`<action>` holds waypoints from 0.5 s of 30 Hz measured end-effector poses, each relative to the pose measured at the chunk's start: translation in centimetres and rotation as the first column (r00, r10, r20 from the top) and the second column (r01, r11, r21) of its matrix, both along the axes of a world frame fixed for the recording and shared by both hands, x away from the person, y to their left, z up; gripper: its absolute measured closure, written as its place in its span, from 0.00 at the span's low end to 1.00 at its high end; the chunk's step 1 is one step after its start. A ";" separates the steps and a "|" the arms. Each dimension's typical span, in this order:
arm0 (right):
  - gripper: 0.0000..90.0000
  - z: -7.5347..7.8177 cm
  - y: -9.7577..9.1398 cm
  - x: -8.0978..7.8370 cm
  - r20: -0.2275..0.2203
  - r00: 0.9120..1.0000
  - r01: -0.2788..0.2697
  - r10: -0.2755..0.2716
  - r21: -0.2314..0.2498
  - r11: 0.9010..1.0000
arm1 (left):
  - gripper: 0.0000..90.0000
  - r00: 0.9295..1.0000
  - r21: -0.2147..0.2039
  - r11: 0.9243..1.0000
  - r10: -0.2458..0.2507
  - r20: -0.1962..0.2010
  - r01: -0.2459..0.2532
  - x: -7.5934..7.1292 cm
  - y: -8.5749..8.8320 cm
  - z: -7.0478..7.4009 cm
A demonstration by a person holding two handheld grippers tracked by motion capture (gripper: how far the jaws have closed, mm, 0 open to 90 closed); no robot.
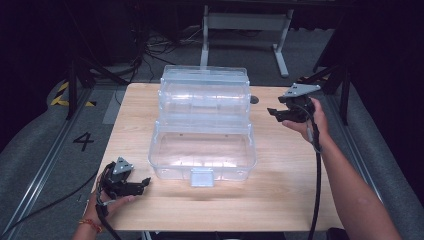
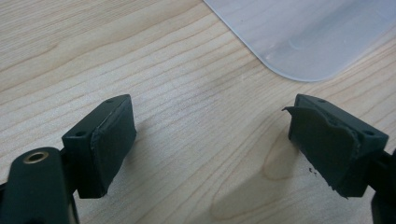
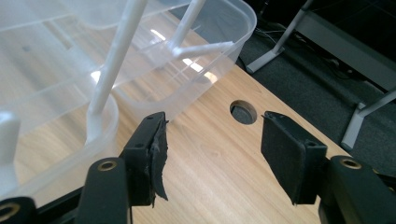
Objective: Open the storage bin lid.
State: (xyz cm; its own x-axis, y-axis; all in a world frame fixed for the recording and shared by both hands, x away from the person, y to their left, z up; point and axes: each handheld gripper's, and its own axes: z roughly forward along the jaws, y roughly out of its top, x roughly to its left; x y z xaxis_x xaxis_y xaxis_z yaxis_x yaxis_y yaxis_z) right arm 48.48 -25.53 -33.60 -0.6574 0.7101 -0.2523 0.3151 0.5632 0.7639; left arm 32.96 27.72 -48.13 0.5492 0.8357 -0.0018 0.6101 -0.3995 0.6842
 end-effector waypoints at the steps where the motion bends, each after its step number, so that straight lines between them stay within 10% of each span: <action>1: 0.46 -0.1 0.0 -0.2 -0.003 1.000 0.000 0.000 -0.001 1.000 | 0.17 1.000 -0.001 1.000 0.000 0.001 0.000 0.0 0.0 0.0; 15: 0.43 -2.0 -1.4 -3.5 -0.021 1.000 -0.021 0.021 -0.019 1.000 | 0.17 1.000 -0.001 1.000 0.000 0.001 0.000 0.0 0.0 0.0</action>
